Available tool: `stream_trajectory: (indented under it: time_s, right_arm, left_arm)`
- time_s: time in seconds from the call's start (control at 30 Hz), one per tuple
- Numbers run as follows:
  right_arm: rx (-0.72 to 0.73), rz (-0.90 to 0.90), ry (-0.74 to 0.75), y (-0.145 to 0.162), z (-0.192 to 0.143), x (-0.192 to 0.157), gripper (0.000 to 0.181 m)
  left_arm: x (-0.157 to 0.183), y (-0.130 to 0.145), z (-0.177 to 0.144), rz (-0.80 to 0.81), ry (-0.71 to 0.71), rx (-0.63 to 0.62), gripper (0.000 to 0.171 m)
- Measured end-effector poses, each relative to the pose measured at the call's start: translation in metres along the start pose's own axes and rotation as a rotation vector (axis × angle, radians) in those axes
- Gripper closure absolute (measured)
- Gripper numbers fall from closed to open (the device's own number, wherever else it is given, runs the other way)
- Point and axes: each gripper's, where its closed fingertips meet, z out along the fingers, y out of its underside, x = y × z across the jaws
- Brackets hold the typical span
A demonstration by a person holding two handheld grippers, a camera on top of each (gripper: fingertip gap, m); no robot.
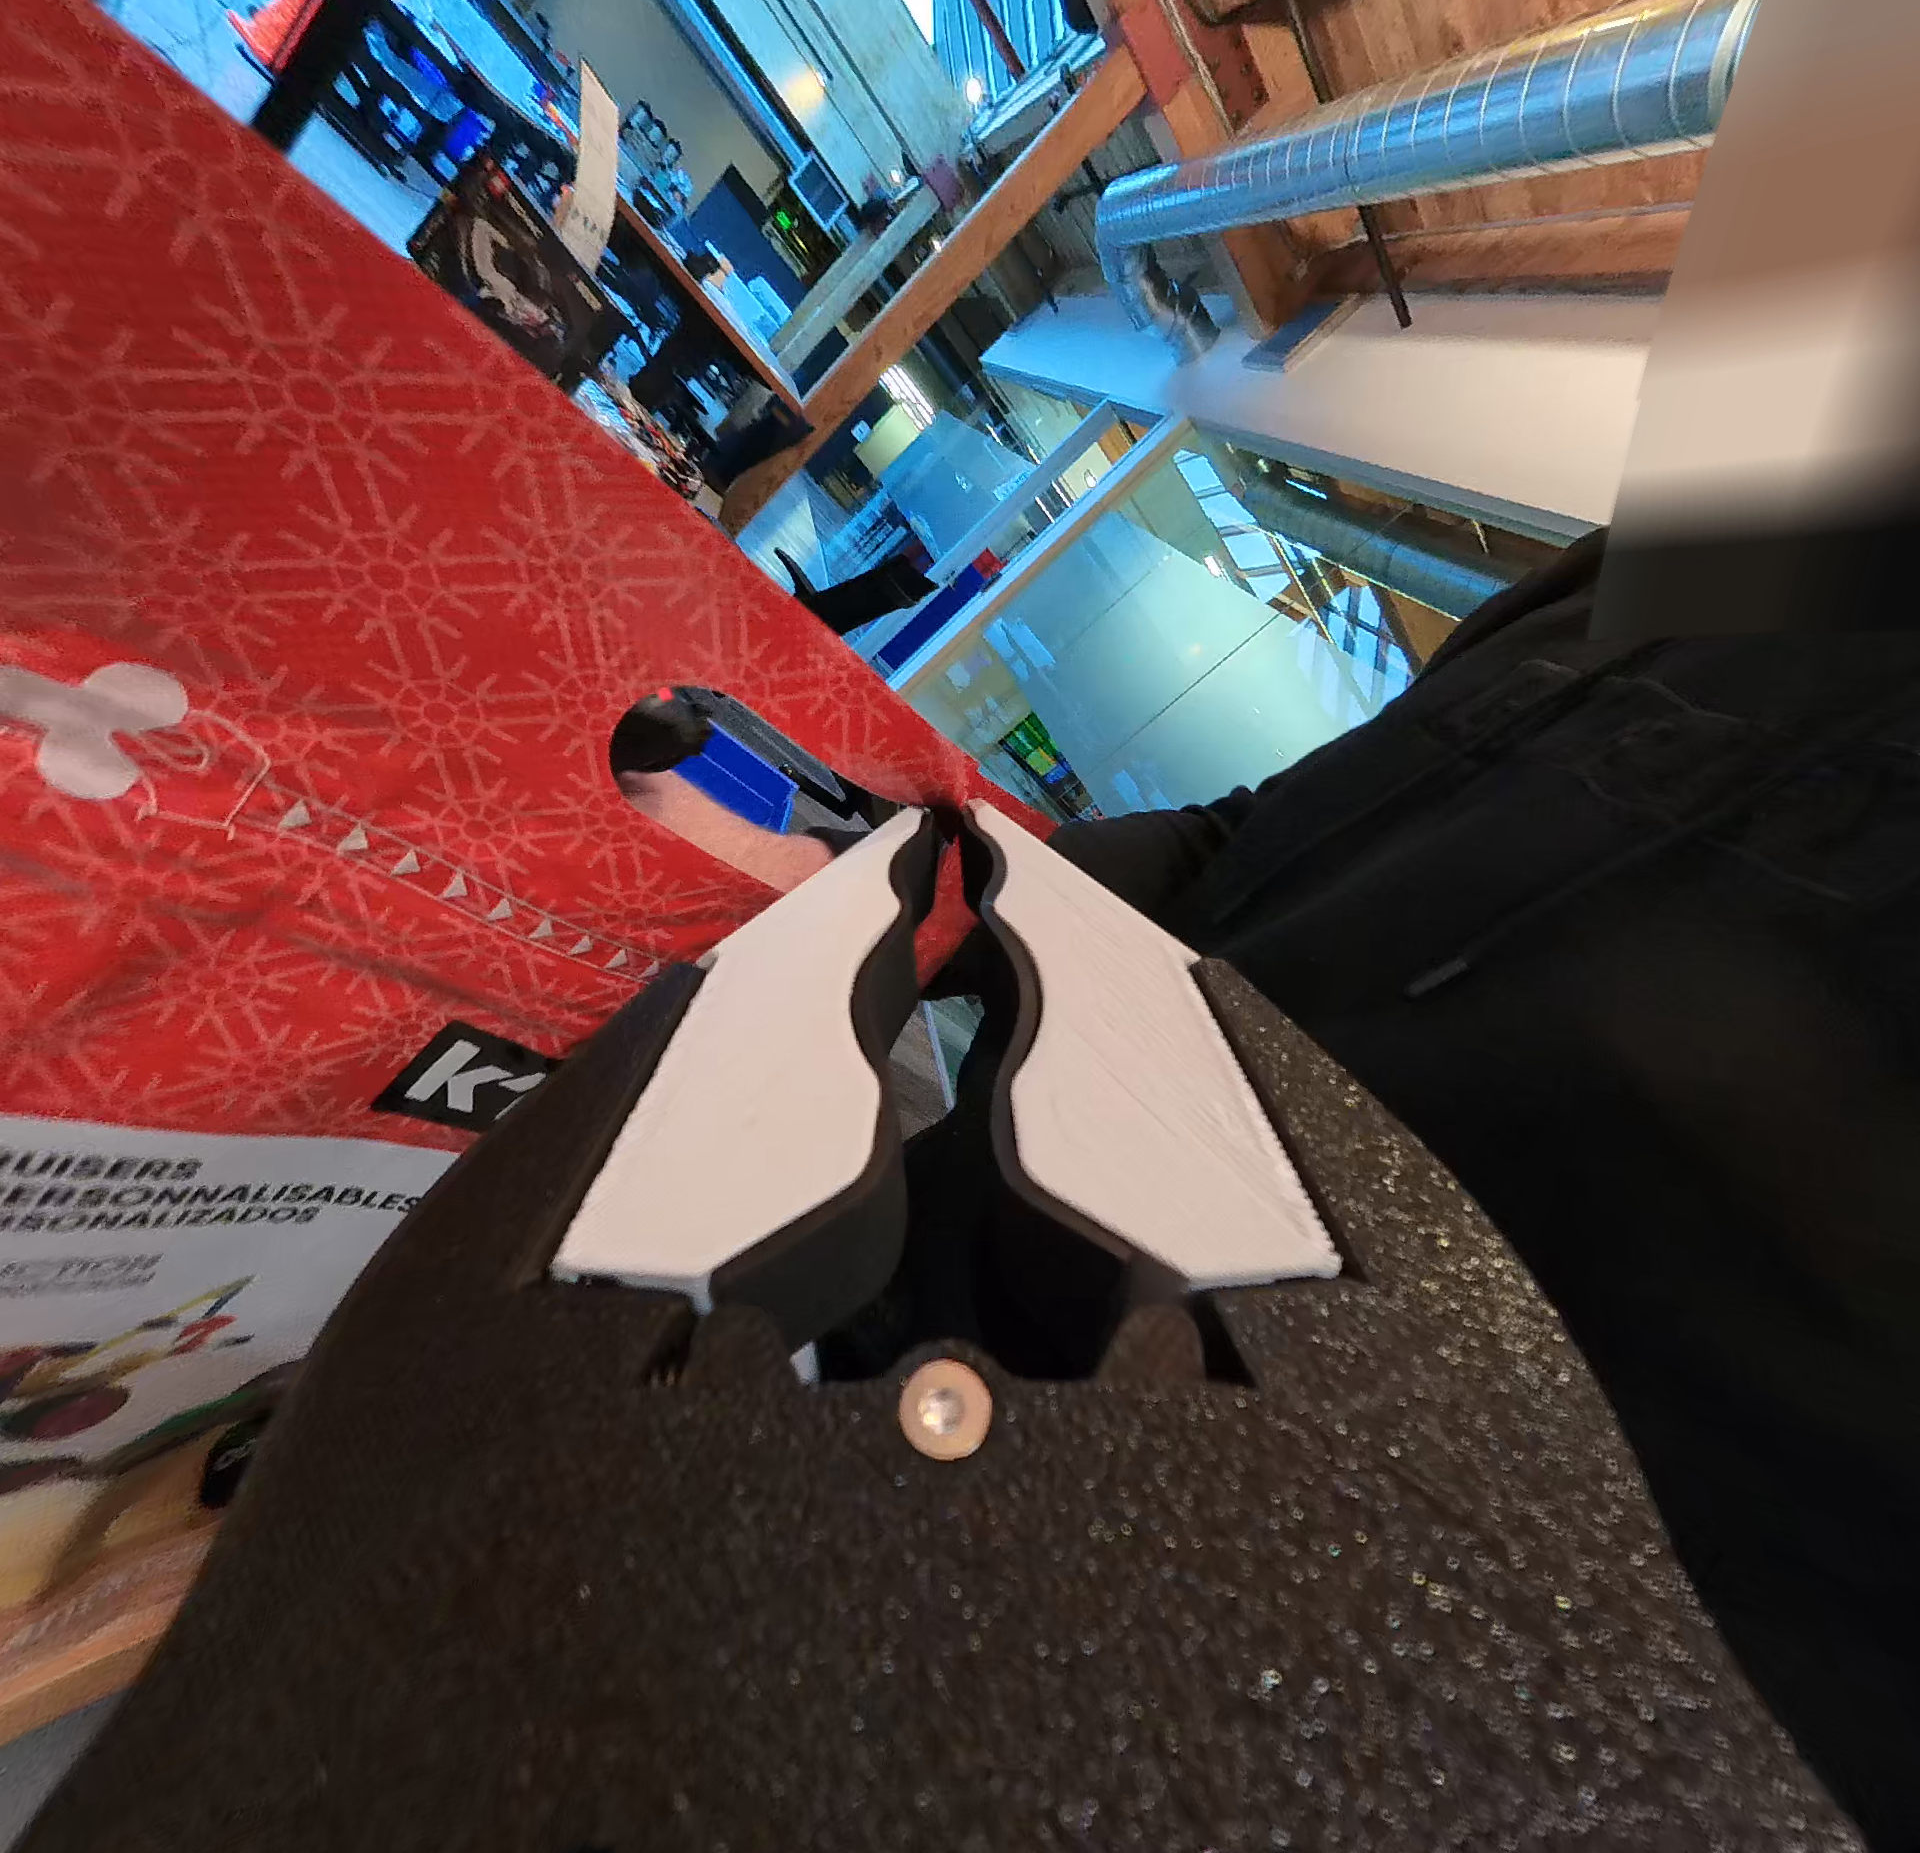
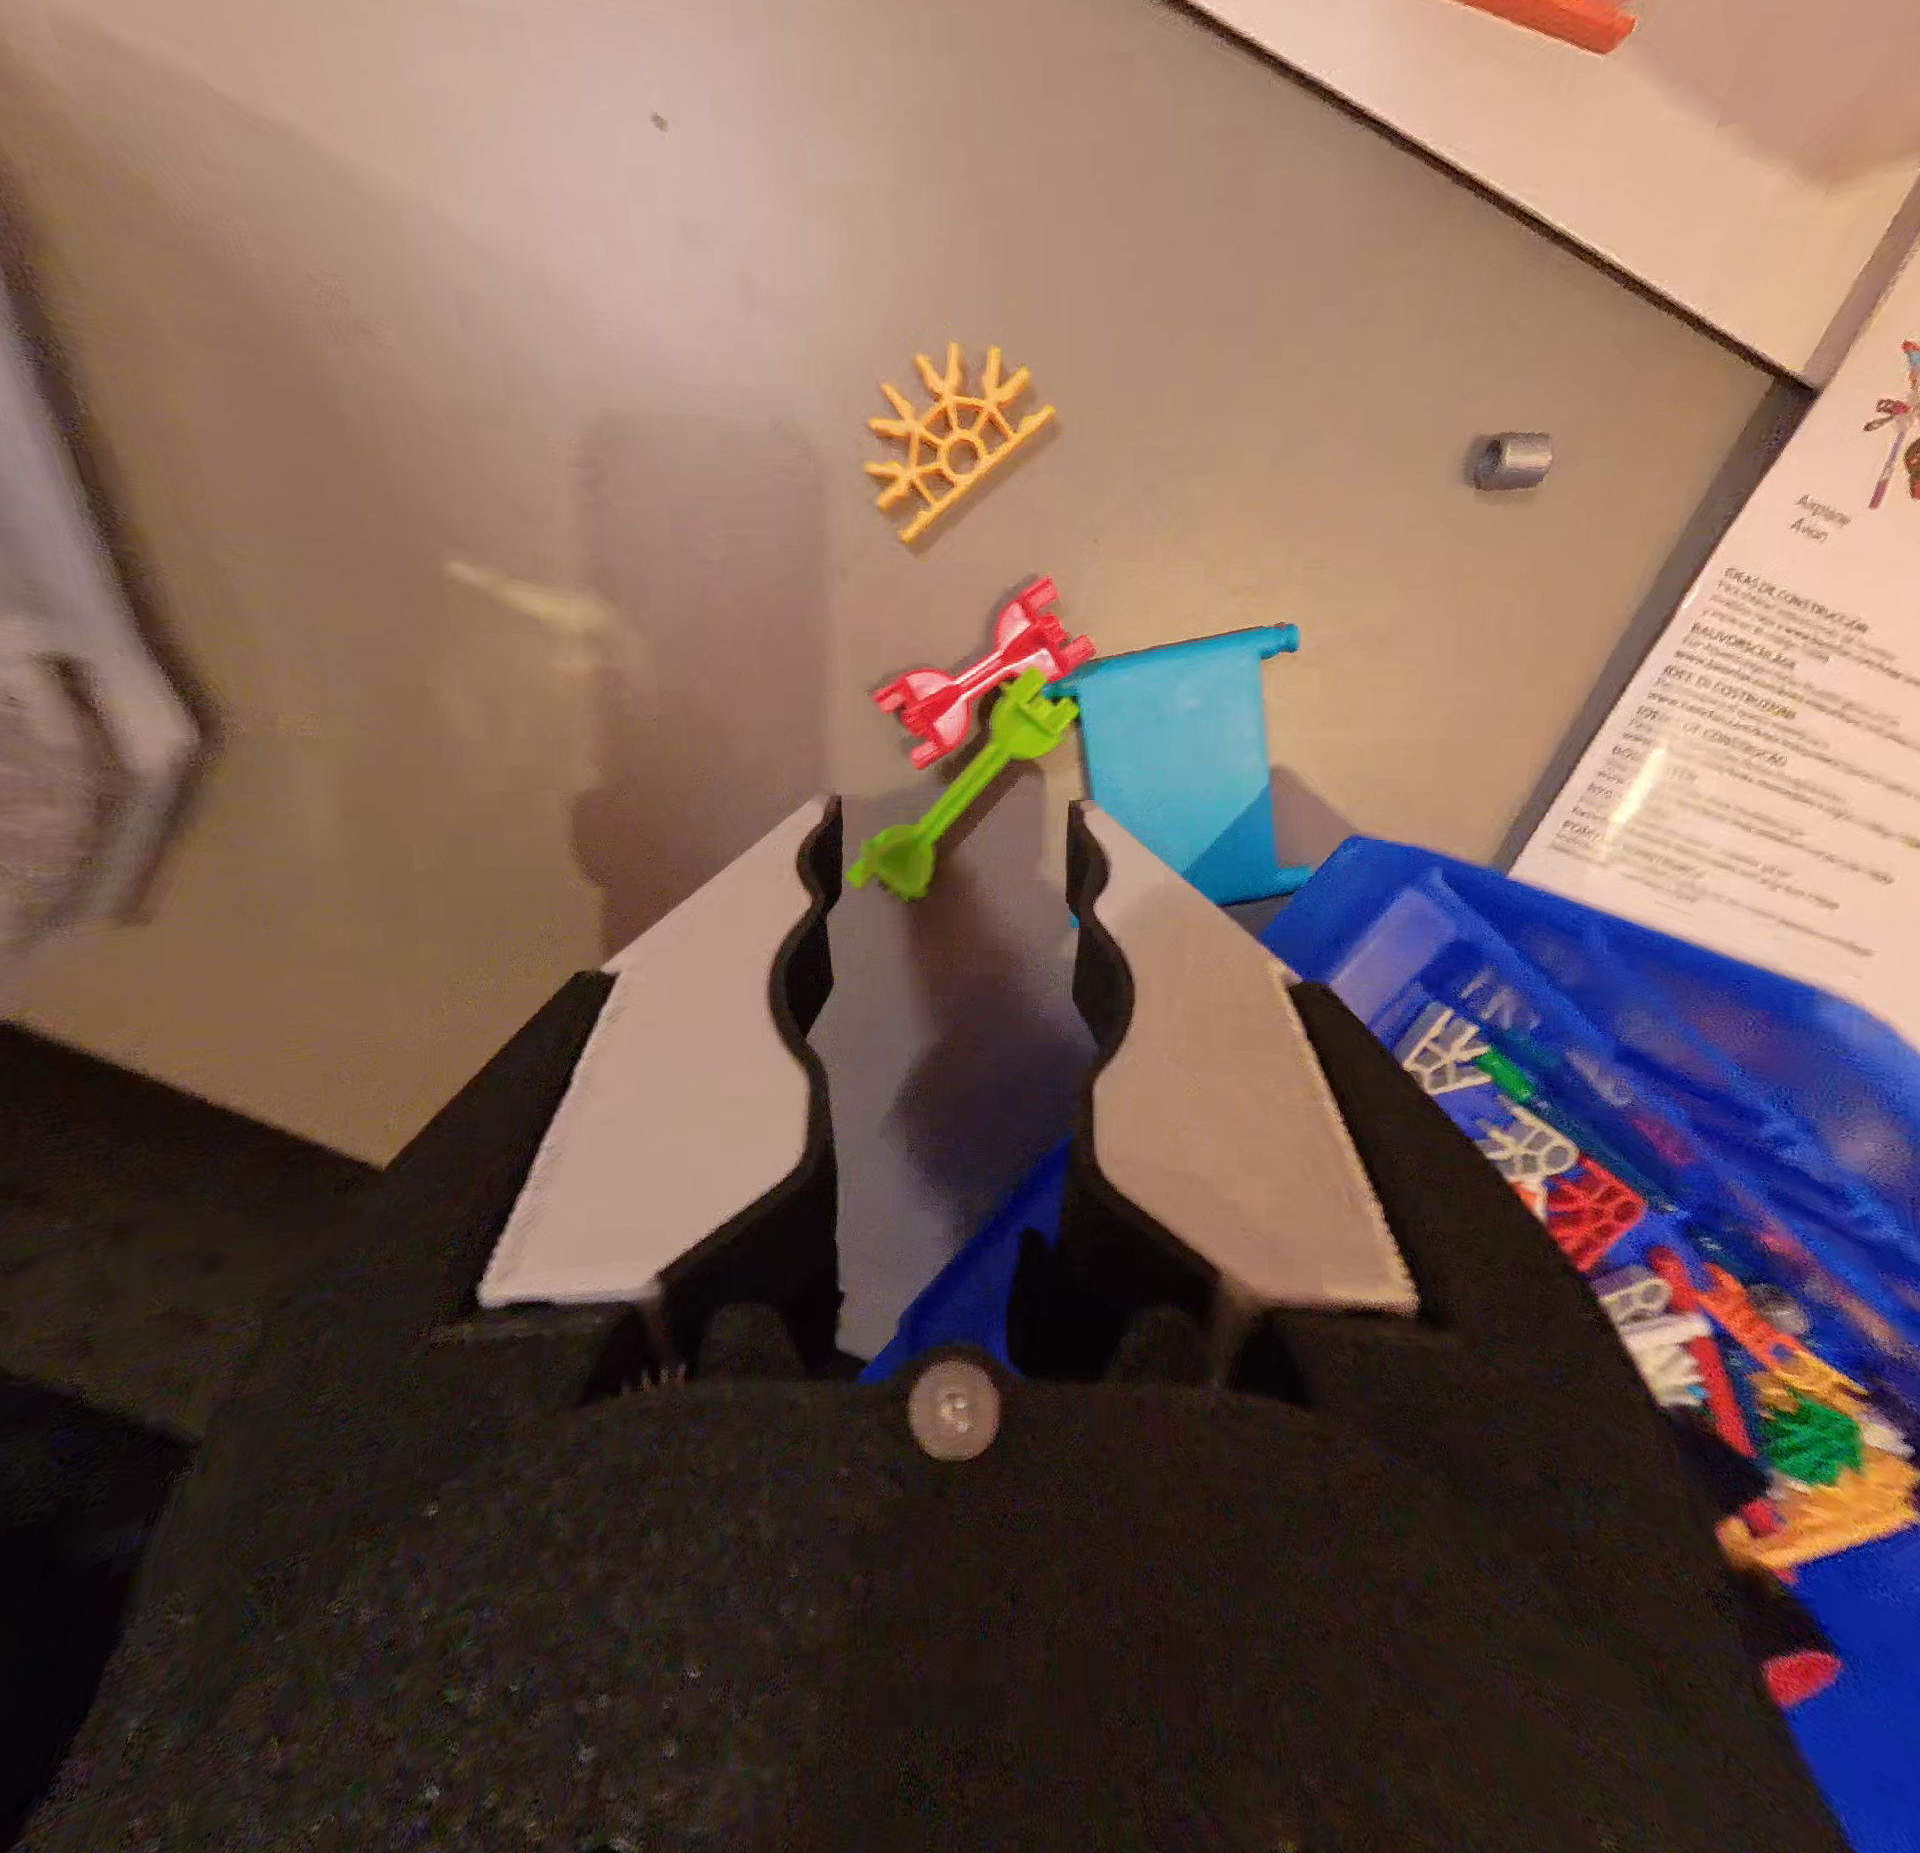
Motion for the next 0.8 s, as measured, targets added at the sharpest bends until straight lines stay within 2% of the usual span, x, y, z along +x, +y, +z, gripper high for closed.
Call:
stream_trajectory:
  time_s: [0.1,0.23,0.3,0.4,0.5,0.6,0.73,0.8]
  right_arm:
    - [-0.068,-0.036,0.029,0.004,0.018,0.003,0.148]
    - [-0.089,-0.054,0.032,0.006,0.029,0.002,0.177]
    - [-0.092,-0.059,0.017,0.007,0.029,0.001,0.178]
    - [-0.054,0.001,-0.1,0.008,0.016,-0.011,0.179]
    - [0.043,0.013,-0.222,-0.003,-0.025,-0.029,0.179]
    - [0.236,-0.011,-0.396,-0.035,-0.093,-0.061,0.178]
    - [0.498,-0.009,-0.78,-0.089,-0.211,-0.121,0.179]
    - [0.502,0.0,-0.934,-0.101,-0.238,-0.146,0.179]
  left_arm:
    - [-0.001,0.002,-0.012,0.003,-0.015,-0.01,0.17]
    - [-0.002,0.0,-0.023,0.001,-0.01,0.0,0.17]
    - [-0.003,0.0,-0.026,-0.002,0.002,-0.004,0.17]
    - [-0.003,0.006,-0.028,-0.015,0.023,-0.027,0.17]
    - [-0.004,0.013,-0.03,-0.025,0.032,-0.044,0.17]
    - [-0.001,0.016,-0.031,-0.033,0.06,-0.042,0.17]
    - [0.003,0.02,-0.03,-0.031,0.085,-0.056,0.17]
    - [0.002,0.019,-0.028,-0.023,0.089,-0.046,0.17]
